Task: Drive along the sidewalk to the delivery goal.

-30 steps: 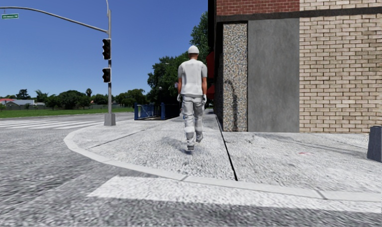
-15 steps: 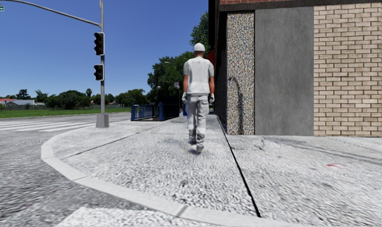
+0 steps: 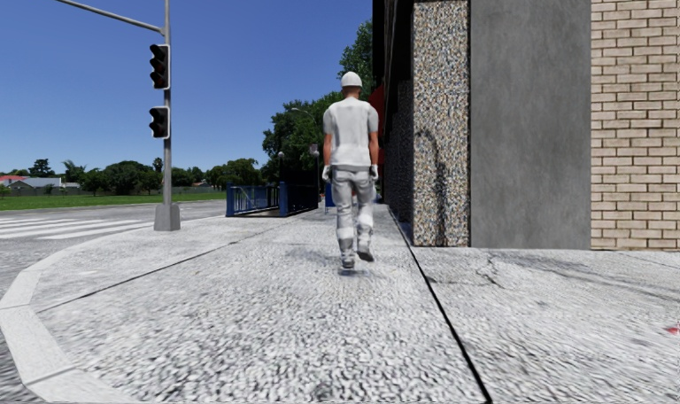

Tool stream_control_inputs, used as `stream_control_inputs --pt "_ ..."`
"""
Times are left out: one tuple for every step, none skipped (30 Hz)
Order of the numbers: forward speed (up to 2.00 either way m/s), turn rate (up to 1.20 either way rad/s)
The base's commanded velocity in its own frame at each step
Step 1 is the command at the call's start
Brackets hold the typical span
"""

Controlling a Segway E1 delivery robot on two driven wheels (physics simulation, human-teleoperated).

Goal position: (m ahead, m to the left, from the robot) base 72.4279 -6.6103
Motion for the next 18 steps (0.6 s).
stream_control_inputs --pt "1.32 0.00" --pt "1.32 0.00" --pt "1.32 0.00" --pt "1.32 0.00" --pt "1.32 0.00" --pt "1.32 0.00" --pt "1.32 0.00" --pt "1.32 0.00" --pt "1.32 0.00" --pt "1.32 0.00" --pt "1.32 0.00" --pt "1.32 0.00" --pt "1.32 0.00" --pt "1.31 0.00" --pt "1.31 -0.05" --pt "1.31 -0.05" --pt "1.31 -0.21" --pt "1.29 -0.39"
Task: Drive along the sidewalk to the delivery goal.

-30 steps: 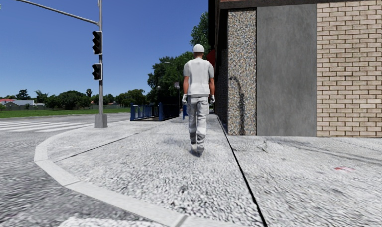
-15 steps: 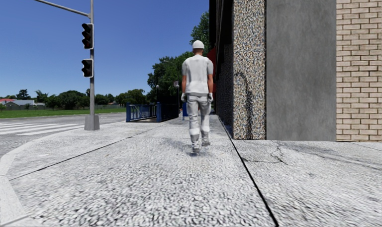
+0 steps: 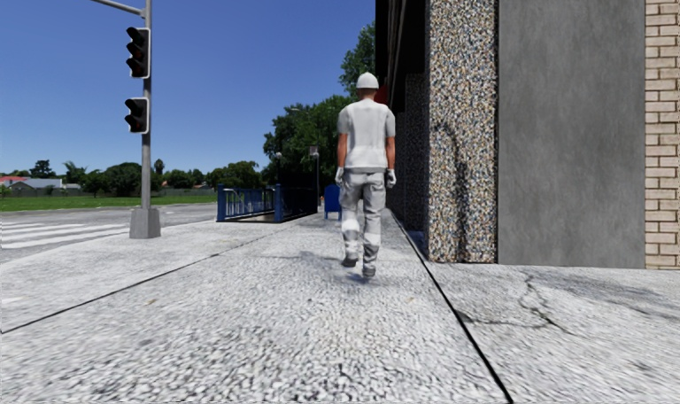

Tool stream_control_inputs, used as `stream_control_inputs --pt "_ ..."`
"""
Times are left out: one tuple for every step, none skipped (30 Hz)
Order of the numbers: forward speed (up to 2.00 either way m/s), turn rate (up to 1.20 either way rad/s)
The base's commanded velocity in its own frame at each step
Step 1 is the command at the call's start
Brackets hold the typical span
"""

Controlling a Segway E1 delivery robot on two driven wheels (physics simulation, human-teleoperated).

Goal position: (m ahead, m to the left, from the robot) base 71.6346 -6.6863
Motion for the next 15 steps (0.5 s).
stream_control_inputs --pt "1.29 -0.39" --pt "1.28 -0.44" --pt "1.27 -0.46" --pt "1.27 -0.32" --pt "1.27 -0.32" --pt "1.27 -0.06" --pt "1.26 0.00" --pt "1.26 0.00" --pt "1.26 0.00" --pt "1.26 0.00" --pt "1.26 0.00" --pt "1.27 0.00" --pt "1.27 0.00" --pt "1.27 0.00" --pt "1.27 0.00"
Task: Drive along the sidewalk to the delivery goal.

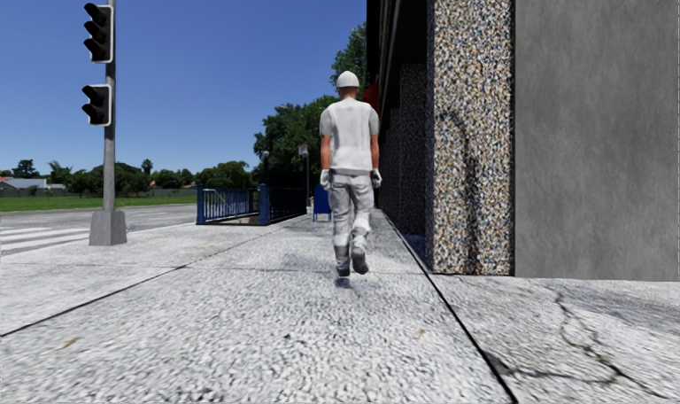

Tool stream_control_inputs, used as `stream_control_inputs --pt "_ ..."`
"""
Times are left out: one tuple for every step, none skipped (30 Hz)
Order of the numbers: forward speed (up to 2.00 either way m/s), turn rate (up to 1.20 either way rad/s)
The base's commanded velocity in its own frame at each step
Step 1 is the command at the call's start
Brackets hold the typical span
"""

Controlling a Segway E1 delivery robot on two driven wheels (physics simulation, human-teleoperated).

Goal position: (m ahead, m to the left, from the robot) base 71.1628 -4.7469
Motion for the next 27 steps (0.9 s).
stream_control_inputs --pt "1.27 0.00" --pt "1.27 0.00" --pt "1.27 0.00" --pt "1.27 0.00" --pt "1.27 0.00" --pt "1.27 0.00" --pt "1.27 -0.12" --pt "1.27 -0.22" --pt "1.27 -0.22" --pt "1.27 -0.35" --pt "1.26 -0.42" --pt "1.26 -0.42" --pt "1.26 -0.45" --pt "1.26 -0.45" --pt "1.26 -0.35" --pt "1.26 -0.35" --pt "1.26 0.00" --pt "1.26 0.00" --pt "1.27 0.00" --pt "1.27 0.00" --pt "1.27 0.00" --pt "1.28 0.00" --pt "1.29 0.00" --pt "1.29 0.00" --pt "1.29 0.00" --pt "1.29 0.00" --pt "1.29 0.00"
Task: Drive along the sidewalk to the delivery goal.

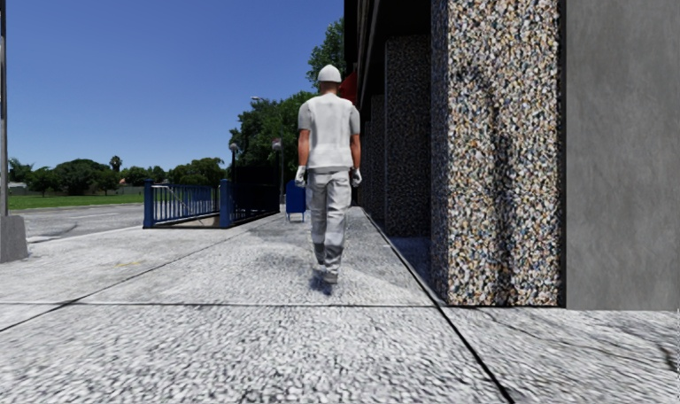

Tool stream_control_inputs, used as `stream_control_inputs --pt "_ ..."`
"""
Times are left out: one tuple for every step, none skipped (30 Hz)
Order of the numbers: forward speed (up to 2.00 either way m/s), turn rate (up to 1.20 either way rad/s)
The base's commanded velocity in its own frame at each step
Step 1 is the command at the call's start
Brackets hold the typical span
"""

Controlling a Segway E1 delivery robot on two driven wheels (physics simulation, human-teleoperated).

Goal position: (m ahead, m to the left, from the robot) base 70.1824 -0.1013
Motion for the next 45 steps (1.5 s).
stream_control_inputs --pt "1.29 0.00" --pt "1.29 0.00" --pt "1.29 0.00" --pt "1.29 0.00" --pt "1.29 0.00" --pt "1.29 0.00" --pt "1.29 0.00" --pt "1.29 0.00" --pt "1.29 0.00" --pt "1.29 0.00" --pt "1.29 0.00" --pt "1.29 0.00" --pt "1.29 -0.39" --pt "1.29 -0.44" --pt "1.29 -0.44" --pt "1.29 -0.45" --pt "1.29 -0.43" --pt "1.29 0.00" --pt "1.29 0.00" --pt "1.29 0.00" --pt "1.29 0.00" --pt "1.29 0.00" --pt "1.29 0.00" --pt "1.29 0.00" --pt "1.29 0.00" --pt "1.29 0.00" --pt "1.29 0.00" --pt "1.29 0.00" --pt "1.29 0.00" --pt "1.29 0.00" --pt "1.29 0.00" --pt "1.29 0.04" --pt "1.29 0.23" --pt "1.29 0.23" --pt "1.29 0.43" --pt "1.29 0.58" --pt "1.29 0.65" --pt "1.29 0.65" --pt "1.29 0.66" --pt "1.29 0.58" --pt "1.29 0.58" --pt "1.29 0.38" --pt "1.29 0.00" --pt "1.29 0.00" --pt "1.29 0.00"
